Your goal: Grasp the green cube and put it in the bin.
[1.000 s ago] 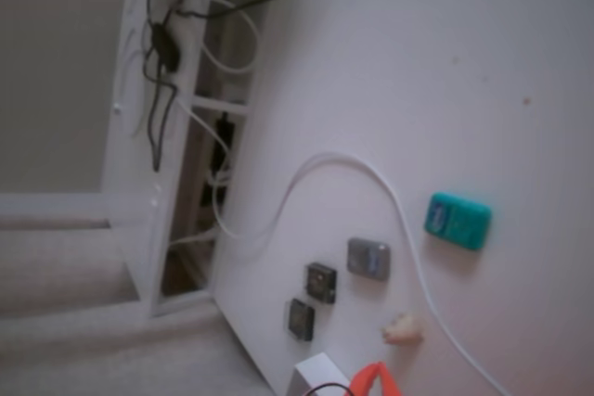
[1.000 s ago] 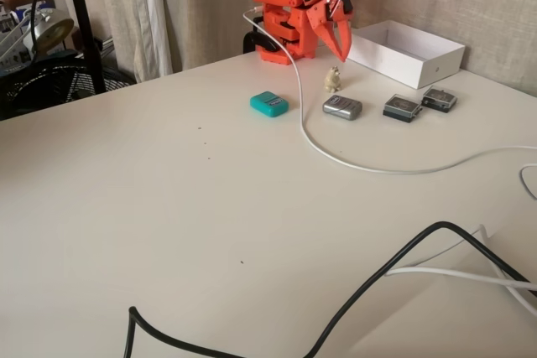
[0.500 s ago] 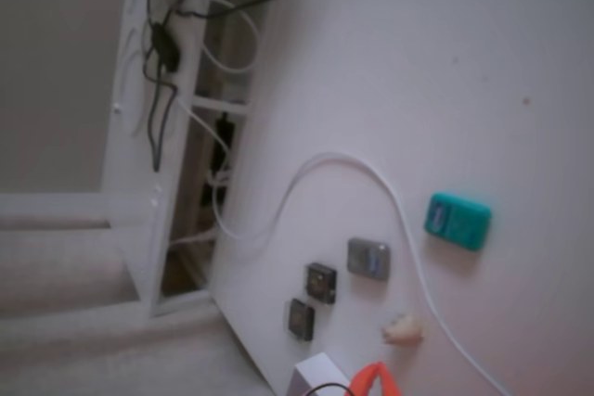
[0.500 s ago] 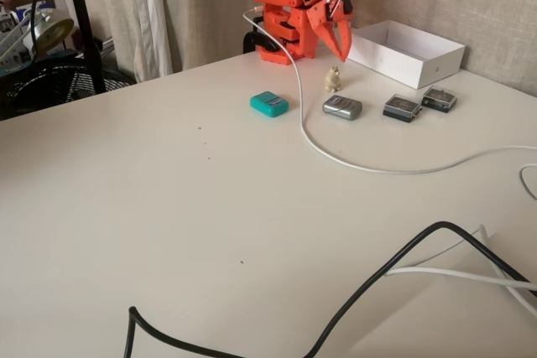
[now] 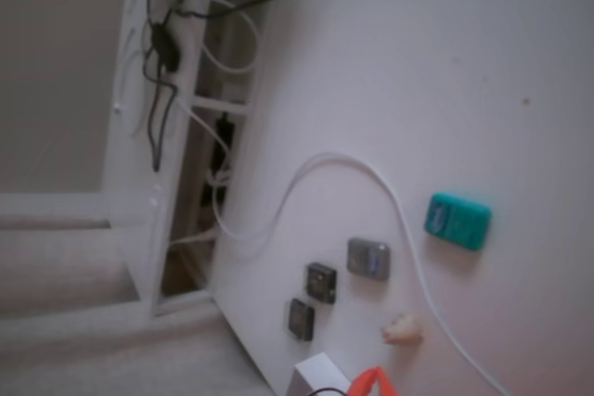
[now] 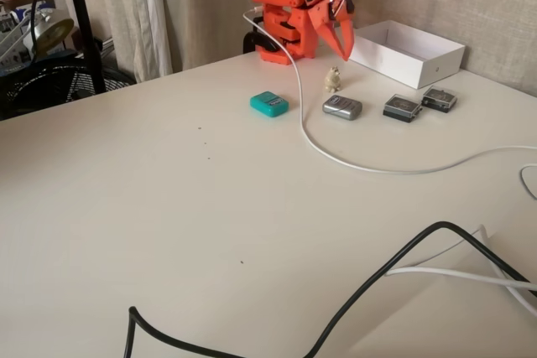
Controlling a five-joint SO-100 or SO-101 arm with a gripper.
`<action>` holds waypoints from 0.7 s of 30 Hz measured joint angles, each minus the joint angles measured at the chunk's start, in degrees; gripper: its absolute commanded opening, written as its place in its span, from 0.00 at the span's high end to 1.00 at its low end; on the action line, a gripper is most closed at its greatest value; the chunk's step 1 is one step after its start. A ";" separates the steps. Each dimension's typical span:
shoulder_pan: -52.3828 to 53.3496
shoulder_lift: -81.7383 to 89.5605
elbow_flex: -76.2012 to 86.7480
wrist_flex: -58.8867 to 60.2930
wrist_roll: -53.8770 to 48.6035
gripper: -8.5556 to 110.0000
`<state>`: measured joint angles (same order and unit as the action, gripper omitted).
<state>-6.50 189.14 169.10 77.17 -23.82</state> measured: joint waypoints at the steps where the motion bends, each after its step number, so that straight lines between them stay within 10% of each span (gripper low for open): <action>1: 0.00 0.00 0.00 0.00 0.00 1.00; 8: -0.44 0.00 0.00 0.00 0.00 0.99; 14: 0.00 -2.64 -0.35 -4.39 -0.09 0.73; 21: 0.79 -22.50 -21.01 -21.01 0.88 0.66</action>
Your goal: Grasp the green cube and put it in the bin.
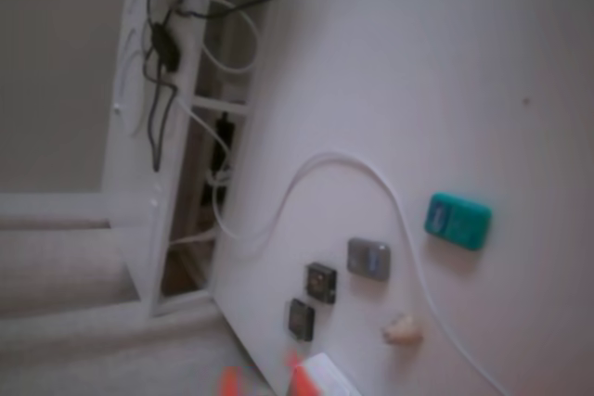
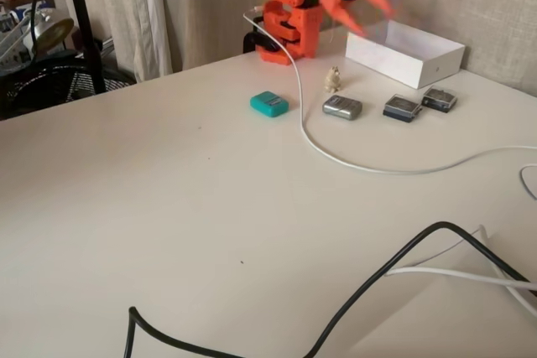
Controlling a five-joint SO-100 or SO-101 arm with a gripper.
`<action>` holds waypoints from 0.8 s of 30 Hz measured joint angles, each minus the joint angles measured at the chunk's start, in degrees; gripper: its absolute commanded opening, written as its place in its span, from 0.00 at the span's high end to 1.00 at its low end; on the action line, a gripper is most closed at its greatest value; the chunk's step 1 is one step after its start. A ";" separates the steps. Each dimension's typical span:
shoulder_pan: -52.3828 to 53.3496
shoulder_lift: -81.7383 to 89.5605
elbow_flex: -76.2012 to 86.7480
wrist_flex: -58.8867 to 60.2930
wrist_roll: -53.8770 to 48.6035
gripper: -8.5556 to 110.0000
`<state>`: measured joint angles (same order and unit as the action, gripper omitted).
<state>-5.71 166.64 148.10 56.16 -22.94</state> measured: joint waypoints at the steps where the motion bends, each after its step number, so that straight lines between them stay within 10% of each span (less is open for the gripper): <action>1: -0.53 -3.43 -4.66 -0.09 0.44 0.65; 16: 9.14 -58.45 -92.29 22.68 15.29 0.57; 24: 16.44 -68.29 -100.20 37.62 40.61 0.57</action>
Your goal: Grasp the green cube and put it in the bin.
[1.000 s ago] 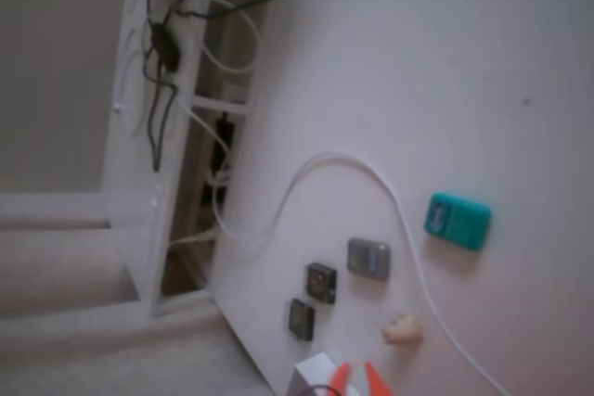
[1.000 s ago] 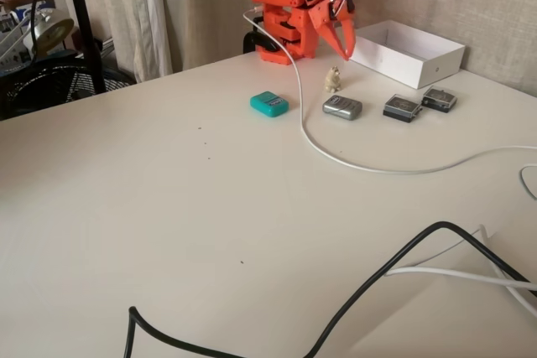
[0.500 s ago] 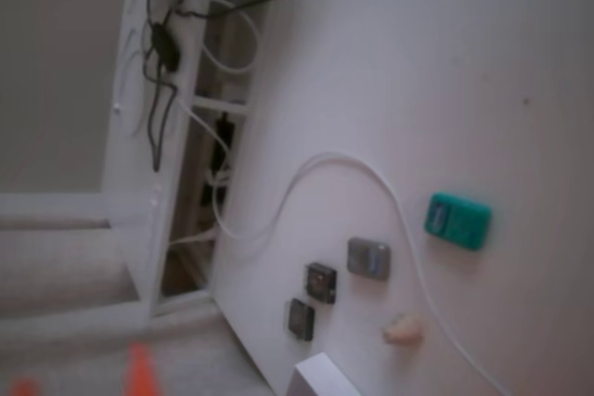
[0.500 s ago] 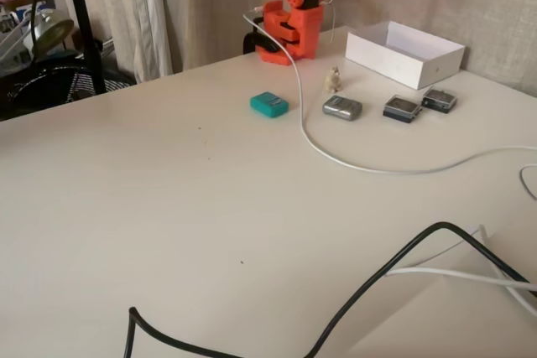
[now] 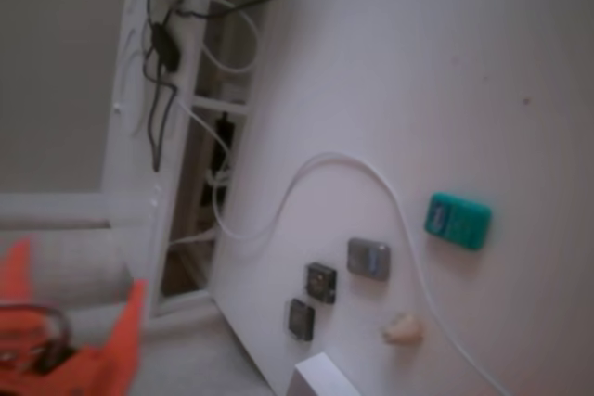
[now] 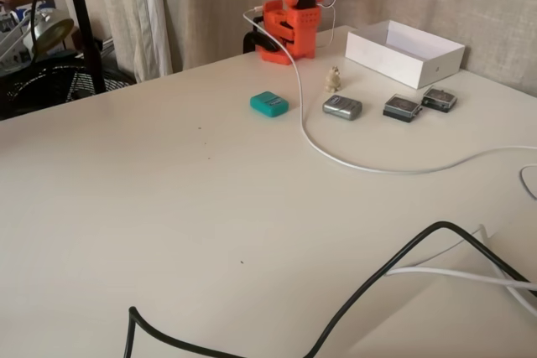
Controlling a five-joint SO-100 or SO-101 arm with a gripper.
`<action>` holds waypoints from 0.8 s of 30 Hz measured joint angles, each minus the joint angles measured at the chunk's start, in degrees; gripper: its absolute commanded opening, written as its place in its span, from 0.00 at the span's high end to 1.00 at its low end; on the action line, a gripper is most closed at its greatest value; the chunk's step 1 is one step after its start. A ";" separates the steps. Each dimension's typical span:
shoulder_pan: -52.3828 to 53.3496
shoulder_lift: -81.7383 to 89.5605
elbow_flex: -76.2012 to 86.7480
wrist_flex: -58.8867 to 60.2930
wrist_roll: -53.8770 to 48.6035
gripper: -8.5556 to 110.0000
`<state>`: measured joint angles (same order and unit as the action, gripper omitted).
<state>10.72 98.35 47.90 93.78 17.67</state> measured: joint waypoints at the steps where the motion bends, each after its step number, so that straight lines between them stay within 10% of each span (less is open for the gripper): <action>1: 0.97 0.00 0.62 1.76 3.78 0.57; 8: 11.78 0.00 16.88 8.61 20.65 0.58; 24: 31.99 -12.66 35.86 3.69 17.93 0.59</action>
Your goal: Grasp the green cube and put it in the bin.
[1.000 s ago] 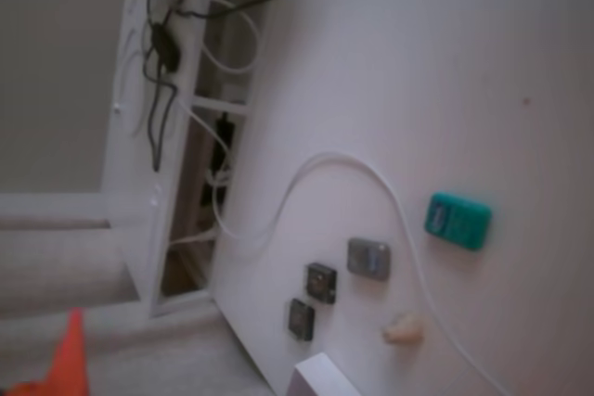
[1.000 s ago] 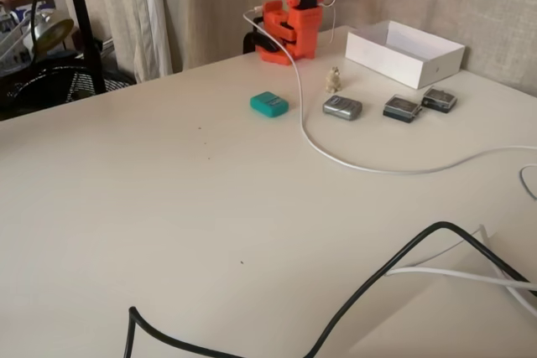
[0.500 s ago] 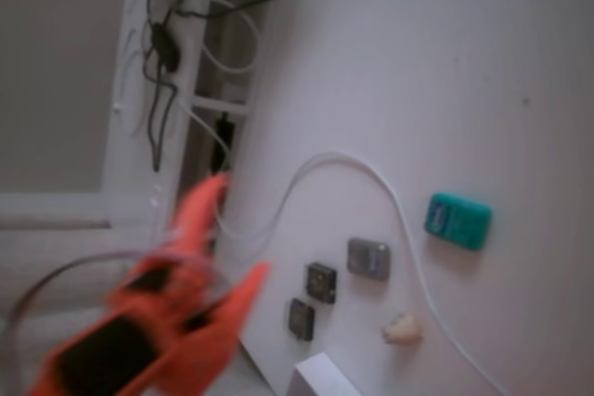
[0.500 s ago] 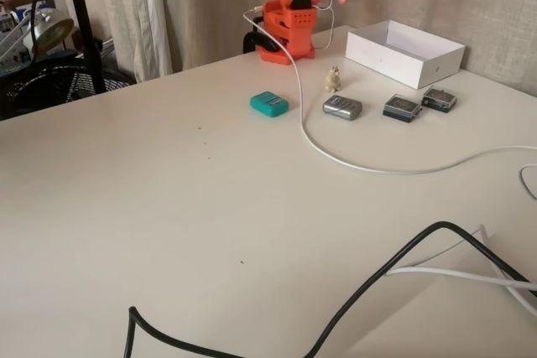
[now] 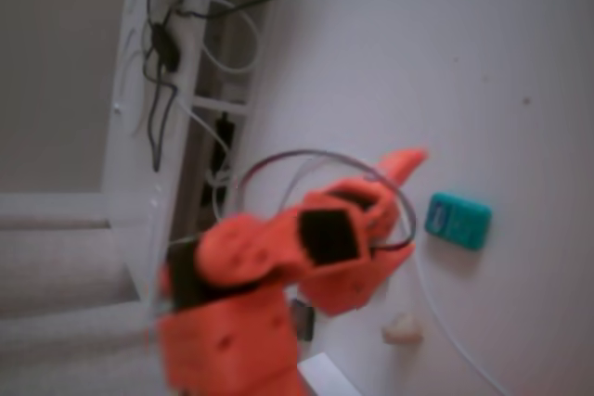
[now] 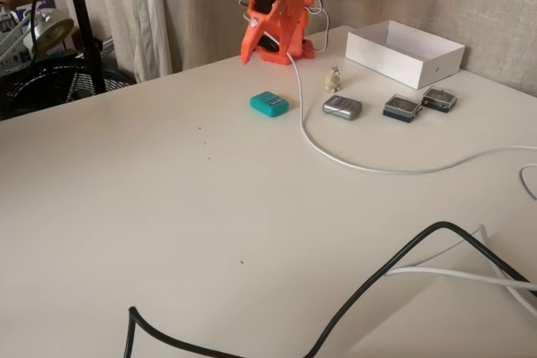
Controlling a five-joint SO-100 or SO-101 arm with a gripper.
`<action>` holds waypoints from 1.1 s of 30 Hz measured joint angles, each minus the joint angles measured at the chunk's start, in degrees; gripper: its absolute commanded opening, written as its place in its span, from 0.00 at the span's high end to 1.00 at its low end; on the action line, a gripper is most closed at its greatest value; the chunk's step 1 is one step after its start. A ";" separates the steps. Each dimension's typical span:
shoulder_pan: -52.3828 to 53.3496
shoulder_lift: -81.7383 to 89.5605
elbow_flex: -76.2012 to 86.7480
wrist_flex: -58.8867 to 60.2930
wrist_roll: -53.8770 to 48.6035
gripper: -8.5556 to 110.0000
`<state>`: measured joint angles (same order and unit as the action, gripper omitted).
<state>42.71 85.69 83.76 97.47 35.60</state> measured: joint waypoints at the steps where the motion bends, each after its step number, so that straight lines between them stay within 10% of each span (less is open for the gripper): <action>1: 0.53 -0.88 0.18 -0.62 -0.09 0.59; 33: -0.97 -16.35 9.32 -13.18 -3.34 0.60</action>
<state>41.75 69.35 93.08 84.29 32.26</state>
